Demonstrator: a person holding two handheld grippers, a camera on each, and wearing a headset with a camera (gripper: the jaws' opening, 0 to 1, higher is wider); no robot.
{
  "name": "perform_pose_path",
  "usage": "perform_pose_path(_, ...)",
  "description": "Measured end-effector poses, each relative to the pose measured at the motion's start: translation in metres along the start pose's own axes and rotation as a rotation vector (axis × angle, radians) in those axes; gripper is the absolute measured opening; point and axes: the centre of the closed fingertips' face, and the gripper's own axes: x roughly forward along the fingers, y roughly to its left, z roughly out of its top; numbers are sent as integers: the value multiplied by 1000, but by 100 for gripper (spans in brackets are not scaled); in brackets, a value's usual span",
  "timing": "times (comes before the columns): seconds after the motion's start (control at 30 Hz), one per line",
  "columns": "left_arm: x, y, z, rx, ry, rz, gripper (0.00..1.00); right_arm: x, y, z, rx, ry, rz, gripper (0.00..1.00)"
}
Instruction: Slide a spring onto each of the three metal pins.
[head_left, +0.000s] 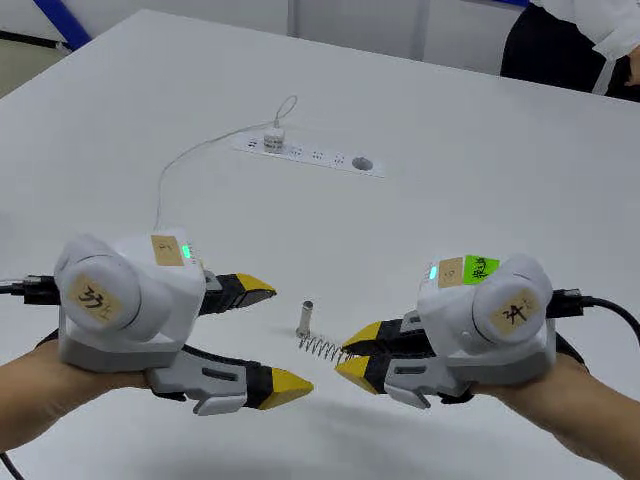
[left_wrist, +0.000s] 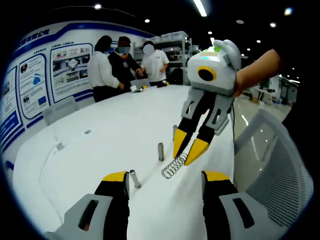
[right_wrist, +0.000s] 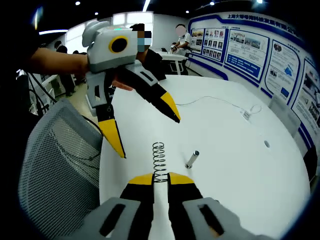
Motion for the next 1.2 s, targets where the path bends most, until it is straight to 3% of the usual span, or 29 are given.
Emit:
perform_pose_path(0.3, 0, -5, 4, 39, -25, -74, 37, -5, 4, 17, -81, -5, 13, 10)
perform_pose_path(0.53, 4, -15, 5, 85, -27, -138, 23, -3, 9, 15, -129, 24, 25, 10)
perform_pose_path(0.6, 4, -18, -4, 131, 22, -173, 19, -2, 10, 14, -138, 34, 23, 10)
perform_pose_path(0.63, 5, -18, -7, 147, 39, -180, 18, -2, 12, 13, -142, 39, 27, 10)
perform_pose_path(0.77, 6, -18, -2, 140, 18, -184, 15, -3, 13, 14, -154, 43, 20, 10)
perform_pose_path(1.0, 11, -25, -7, 262, 61, -246, 10, -5, 12, 9, -164, 69, 12, 10)
perform_pose_path(1.2, 14, -26, -2, 311, 43, -249, 10, -10, 10, 8, -177, 82, 0, 10)
